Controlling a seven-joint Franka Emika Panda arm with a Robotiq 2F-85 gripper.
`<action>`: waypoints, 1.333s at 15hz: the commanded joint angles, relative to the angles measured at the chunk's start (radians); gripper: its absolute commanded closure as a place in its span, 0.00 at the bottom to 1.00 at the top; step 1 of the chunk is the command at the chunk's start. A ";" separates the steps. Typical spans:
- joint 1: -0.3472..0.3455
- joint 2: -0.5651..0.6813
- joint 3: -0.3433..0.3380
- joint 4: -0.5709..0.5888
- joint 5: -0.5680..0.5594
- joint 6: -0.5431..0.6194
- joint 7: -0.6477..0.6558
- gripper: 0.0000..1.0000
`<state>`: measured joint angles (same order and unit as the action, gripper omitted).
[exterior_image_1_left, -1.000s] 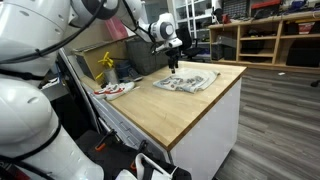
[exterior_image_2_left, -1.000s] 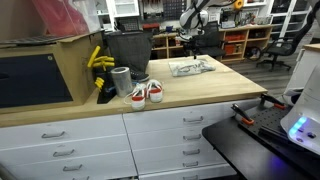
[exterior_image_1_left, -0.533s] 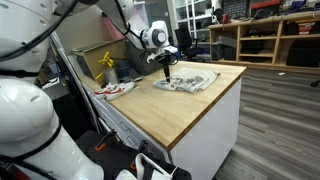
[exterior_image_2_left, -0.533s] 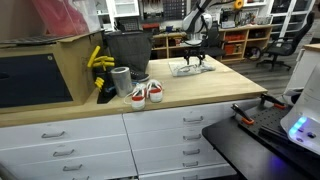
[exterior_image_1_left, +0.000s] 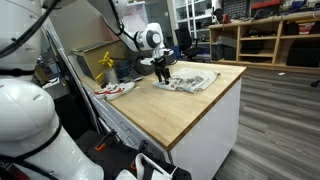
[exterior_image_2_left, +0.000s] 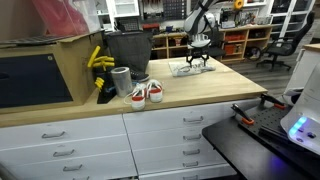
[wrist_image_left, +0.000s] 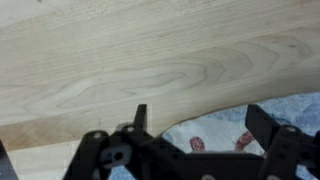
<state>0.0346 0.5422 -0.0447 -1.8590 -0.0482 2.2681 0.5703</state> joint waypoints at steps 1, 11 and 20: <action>0.018 -0.033 -0.022 -0.036 -0.052 -0.010 -0.165 0.00; 0.036 -0.003 -0.036 -0.018 -0.129 0.017 -0.243 0.00; 0.068 0.086 -0.031 0.039 -0.132 0.100 -0.268 0.42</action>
<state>0.0892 0.5956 -0.0638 -1.8523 -0.1710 2.3426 0.3195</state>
